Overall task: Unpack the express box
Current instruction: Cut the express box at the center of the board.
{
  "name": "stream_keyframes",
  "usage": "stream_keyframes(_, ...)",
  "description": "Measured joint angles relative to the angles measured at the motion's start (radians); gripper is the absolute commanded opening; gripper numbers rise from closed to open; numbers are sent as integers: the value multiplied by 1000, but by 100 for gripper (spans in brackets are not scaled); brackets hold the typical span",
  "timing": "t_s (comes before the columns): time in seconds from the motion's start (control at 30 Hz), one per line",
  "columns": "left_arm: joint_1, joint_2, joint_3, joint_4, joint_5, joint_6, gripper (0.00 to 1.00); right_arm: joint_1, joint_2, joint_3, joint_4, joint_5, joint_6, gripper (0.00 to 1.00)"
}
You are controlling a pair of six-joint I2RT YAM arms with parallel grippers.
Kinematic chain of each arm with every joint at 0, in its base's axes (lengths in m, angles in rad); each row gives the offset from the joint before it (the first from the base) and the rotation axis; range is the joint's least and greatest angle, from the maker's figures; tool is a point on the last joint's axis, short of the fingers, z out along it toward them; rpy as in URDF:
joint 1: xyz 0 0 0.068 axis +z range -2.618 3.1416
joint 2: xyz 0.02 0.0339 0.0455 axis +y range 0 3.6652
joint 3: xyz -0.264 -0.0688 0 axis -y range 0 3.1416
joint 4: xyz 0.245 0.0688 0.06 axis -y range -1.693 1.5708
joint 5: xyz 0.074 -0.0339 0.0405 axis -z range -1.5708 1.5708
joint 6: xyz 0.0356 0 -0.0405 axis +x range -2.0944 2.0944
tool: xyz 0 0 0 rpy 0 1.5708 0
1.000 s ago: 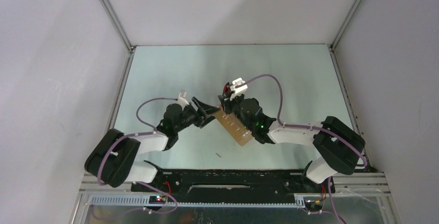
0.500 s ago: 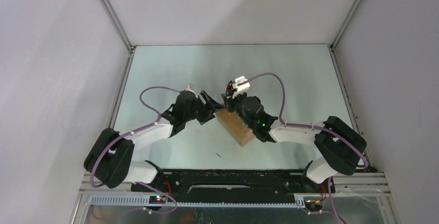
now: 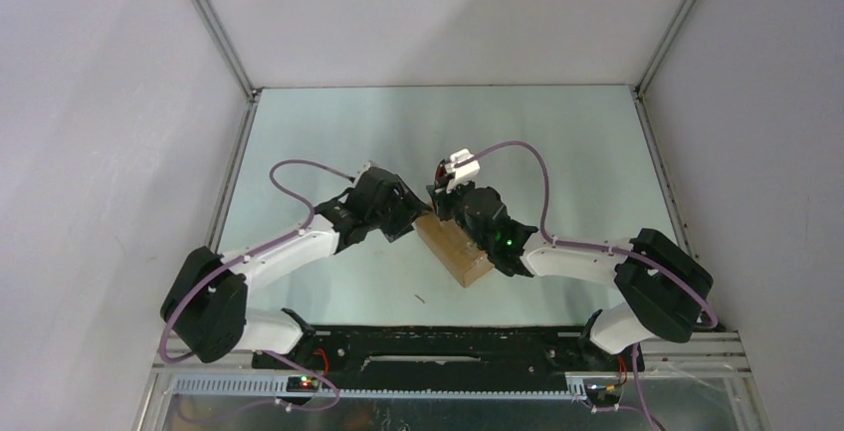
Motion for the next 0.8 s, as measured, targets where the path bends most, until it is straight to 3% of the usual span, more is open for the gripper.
stream_keyframes(0.8,-34,19,85,-156,-72,-124,60,51,-63,-42,-40,60,-12,0)
